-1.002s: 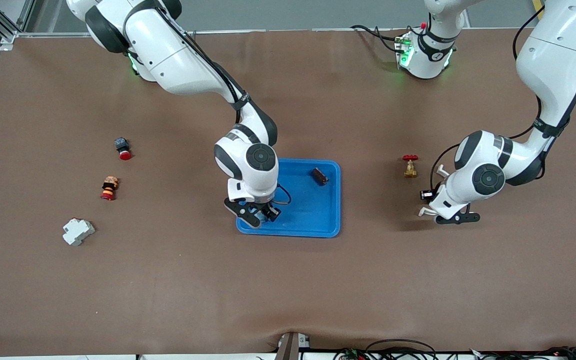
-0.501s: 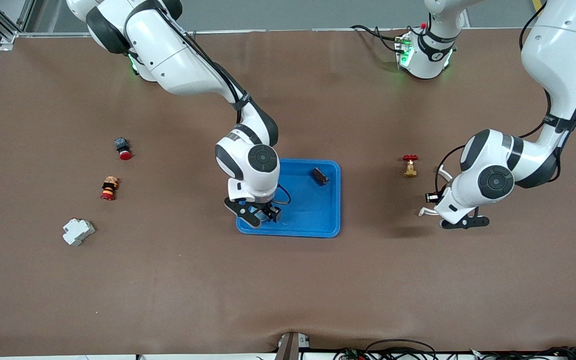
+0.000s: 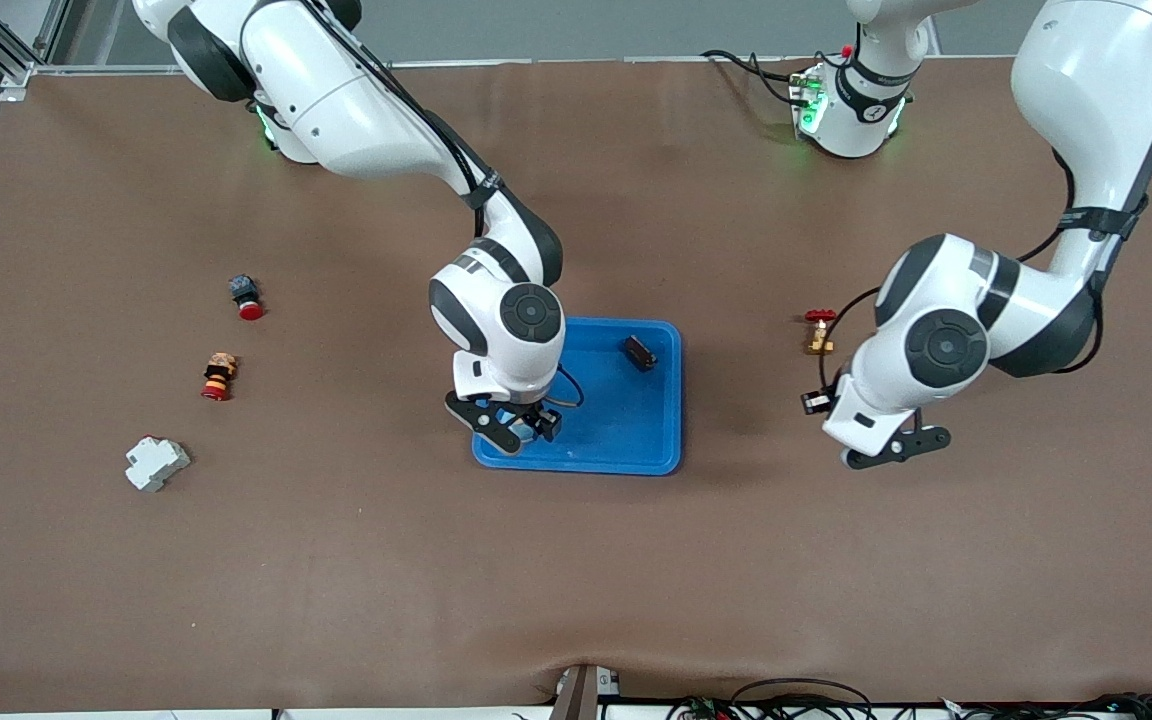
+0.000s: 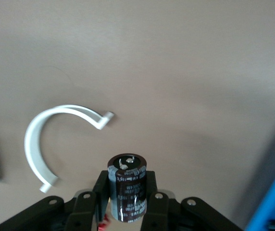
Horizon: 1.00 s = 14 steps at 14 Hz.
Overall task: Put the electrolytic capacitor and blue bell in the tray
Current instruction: 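Release the bell with the right gripper while the left gripper carries the capacitor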
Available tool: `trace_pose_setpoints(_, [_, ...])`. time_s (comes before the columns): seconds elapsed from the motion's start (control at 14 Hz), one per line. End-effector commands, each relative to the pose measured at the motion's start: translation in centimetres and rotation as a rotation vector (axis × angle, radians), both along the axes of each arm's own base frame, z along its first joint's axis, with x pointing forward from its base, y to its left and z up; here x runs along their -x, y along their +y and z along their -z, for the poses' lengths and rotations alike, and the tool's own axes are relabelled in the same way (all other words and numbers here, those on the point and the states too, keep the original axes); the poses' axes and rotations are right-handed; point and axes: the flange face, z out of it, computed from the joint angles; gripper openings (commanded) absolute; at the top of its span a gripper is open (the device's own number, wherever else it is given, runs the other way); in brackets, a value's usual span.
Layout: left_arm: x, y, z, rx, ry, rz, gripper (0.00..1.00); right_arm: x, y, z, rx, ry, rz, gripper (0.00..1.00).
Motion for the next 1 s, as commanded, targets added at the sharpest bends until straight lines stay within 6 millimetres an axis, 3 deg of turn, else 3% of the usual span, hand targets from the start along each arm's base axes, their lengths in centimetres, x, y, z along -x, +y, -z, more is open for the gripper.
trace_pose_setpoints(0.0, [0.1, -4.1, -1.5, 0.036, -0.001, -0.104, 0.0, -2.2, -2.8, -3.6, -0.017, 0.069, -0.057, 1.0])
trace_pose_setpoints(0.21, [1.0, -8.9, -2.7, 0.052, -0.021, -0.266, 0.0, -5.9, -9.2, -9.0, -0.068, 0.095, -0.191, 1.0])
trace_pose_setpoints(0.5, [2.2, -14.6, -2.2, 0.069, -0.027, -0.358, 0.0, -9.0, -19.3, -13.7, -0.072, 0.147, -0.343, 1.0])
trace_pose_setpoints(0.64, [2.7, -16.9, -1.6, 0.085, -0.028, -0.338, 0.0, -9.8, -23.4, -15.8, -0.071, 0.159, -0.393, 1.0])
trace_pose_setpoints(0.79, [3.2, -18.9, -0.5, 0.101, -0.05, -0.342, 0.0, -9.2, -26.3, -18.9, -0.054, 0.165, -0.399, 1.0])
trace_pose_setpoints(0.86, [3.0, -19.0, 0.4, 0.109, -0.057, -0.344, 0.0, -9.2, -28.8, -20.4, -0.055, 0.158, -0.376, 1.0])
trace_pose_setpoints(0.93, [2.9, -19.4, 0.9, 0.12, -0.067, -0.343, 0.0, -9.0, -29.9, -21.5, -0.05, 0.162, -0.391, 1.0])
